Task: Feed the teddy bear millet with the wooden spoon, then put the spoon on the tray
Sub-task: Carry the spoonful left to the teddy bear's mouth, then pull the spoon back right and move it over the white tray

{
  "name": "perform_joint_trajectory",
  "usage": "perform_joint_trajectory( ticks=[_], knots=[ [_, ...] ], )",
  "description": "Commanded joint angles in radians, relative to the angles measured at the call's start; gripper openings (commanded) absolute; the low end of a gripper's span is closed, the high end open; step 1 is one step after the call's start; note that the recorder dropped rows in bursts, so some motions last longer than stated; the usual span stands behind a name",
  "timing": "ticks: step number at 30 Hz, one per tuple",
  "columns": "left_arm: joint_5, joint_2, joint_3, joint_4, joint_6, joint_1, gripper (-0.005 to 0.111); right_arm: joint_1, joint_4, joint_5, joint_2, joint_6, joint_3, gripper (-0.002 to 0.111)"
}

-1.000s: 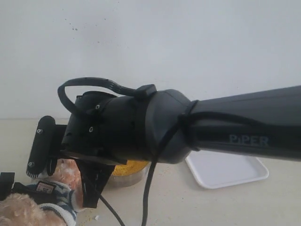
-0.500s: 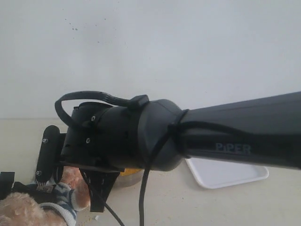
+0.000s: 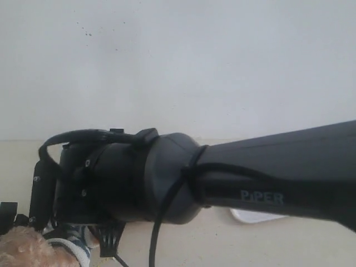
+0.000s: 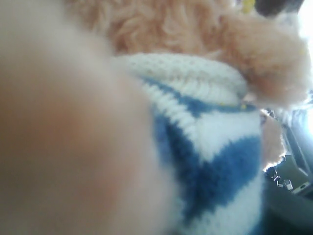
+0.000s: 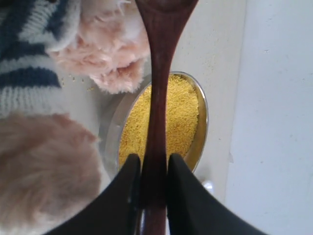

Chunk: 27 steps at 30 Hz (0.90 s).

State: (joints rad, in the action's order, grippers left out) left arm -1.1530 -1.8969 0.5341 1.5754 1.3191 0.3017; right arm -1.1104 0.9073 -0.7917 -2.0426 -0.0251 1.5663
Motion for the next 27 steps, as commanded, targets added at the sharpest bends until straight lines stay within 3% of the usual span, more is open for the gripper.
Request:
perform_joint_trajectory(
  ticks=[1,14,17,27],
  knots=[
    [-0.033,0.0,-0.004,0.015,-0.002,0.003,0.004,-0.026,0.097,-0.001,-0.002,0.051,0.002,0.0],
    [-0.033,0.0,-0.004,0.013,-0.002,0.003,0.004,-0.035,0.154,-0.049,-0.003,0.156,0.002,0.0],
    [-0.033,0.0,-0.004,0.016,-0.002,0.003,0.004,-0.04,0.15,-0.056,-0.01,0.092,0.002,0.0],
    [-0.033,0.0,-0.004,0.03,-0.002,0.003,0.004,-0.069,0.327,-0.117,-0.01,0.215,0.002,0.0]
  ],
)
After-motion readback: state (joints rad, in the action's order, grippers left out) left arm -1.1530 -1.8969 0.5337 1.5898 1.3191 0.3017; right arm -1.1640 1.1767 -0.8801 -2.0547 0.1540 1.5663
